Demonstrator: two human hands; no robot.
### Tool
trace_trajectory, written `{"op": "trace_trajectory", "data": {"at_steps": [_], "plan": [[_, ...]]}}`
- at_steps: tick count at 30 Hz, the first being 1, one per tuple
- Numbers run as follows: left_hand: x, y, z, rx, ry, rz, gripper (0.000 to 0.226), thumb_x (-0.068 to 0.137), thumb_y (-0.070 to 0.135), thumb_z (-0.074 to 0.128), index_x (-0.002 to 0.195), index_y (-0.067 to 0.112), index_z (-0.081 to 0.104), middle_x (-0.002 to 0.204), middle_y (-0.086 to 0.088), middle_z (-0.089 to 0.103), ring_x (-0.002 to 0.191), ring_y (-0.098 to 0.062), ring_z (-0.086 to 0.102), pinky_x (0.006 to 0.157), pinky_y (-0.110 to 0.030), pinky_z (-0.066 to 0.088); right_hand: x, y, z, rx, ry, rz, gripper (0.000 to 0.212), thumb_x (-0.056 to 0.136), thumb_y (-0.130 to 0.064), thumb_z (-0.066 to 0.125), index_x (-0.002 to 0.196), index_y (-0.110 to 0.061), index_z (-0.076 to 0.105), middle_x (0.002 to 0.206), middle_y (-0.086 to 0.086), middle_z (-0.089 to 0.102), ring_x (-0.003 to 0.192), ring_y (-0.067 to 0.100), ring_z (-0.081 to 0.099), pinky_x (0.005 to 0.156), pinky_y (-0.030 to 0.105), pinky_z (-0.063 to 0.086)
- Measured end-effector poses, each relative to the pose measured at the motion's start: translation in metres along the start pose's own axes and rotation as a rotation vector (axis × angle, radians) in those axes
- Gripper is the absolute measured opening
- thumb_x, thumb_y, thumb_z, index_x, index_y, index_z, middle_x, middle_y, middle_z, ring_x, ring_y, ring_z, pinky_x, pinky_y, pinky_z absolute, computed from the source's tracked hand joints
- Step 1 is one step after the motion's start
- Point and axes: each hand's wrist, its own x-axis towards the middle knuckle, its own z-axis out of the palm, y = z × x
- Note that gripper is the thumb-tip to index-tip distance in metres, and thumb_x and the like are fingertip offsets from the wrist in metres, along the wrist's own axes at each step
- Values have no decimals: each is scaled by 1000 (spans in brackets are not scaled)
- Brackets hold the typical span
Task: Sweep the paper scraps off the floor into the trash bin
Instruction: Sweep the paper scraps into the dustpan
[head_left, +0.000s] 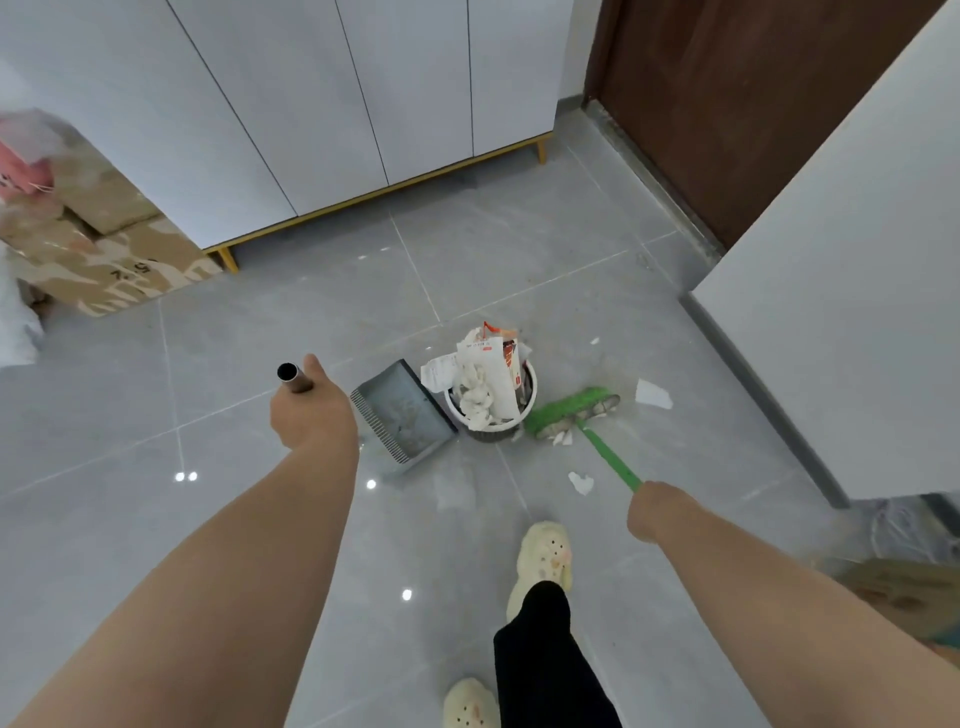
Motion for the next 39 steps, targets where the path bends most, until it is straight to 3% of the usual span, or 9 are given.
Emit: {"op": "trace_trajectory", "data": {"at_steps": [5,10,14,17,25,30,35,39], "plan": [[-31,-26,-30,26,-15,-21,47,95,51,42,62,17,39,64,0,45,76,-26,53,76,-34,44,-46,5,62,110,-18,34,39,94,-16,40,130,-6,51,120,5,59,108,20,60,79,26,47],[-45,-47,-62,85,-7,-8,42,95,46,43,67,15,44,80,-8,56,89,-34,63,90,-44,51,-81,13,90,315,68,80,35,95,-15,37,125,-9,54,118,5,61,107,21,61,78,25,46],[-51,-62,-91,120,40,-23,34,93,30,43,66,11,44,70,-7,52,81,-34,61,80,-41,51,-101,15,110,349,123,11,37,95,-16,34,129,-13,48,124,5,57,112,22,57,89,28,47],[-58,-72,-111,146,49,-27,32,91,22,43,61,12,39,62,-3,44,73,-30,54,72,-38,48,-109,15,126,347,99,-64,37,93,-15,35,127,-14,50,122,6,58,110,23,58,88,27,46],[-78,-103,-157,273,113,14,33,90,15,43,58,9,38,59,-5,41,70,-29,50,68,-34,41,-121,-18,139,274,89,-249,35,95,-16,34,127,-13,48,126,9,56,115,26,56,95,31,46],[-88,-134,-158,294,132,-1,30,87,17,42,59,8,39,59,-6,41,68,-29,49,66,-34,41,-107,-39,137,125,102,-250,36,98,-16,36,132,-10,46,129,9,55,120,25,54,96,32,44],[-108,-152,-137,262,100,-18,31,88,17,41,59,8,38,59,-5,40,66,-27,46,63,-32,38,-95,10,133,-47,124,-205,44,98,-15,36,141,-11,37,134,6,51,123,22,52,98,31,43],[-128,-151,-109,240,33,1,34,90,21,42,58,8,39,58,-5,40,65,-27,46,62,-33,38,-91,57,117,-138,136,-113,43,96,-14,42,138,-12,43,127,1,56,116,19,56,91,28,46]]}}
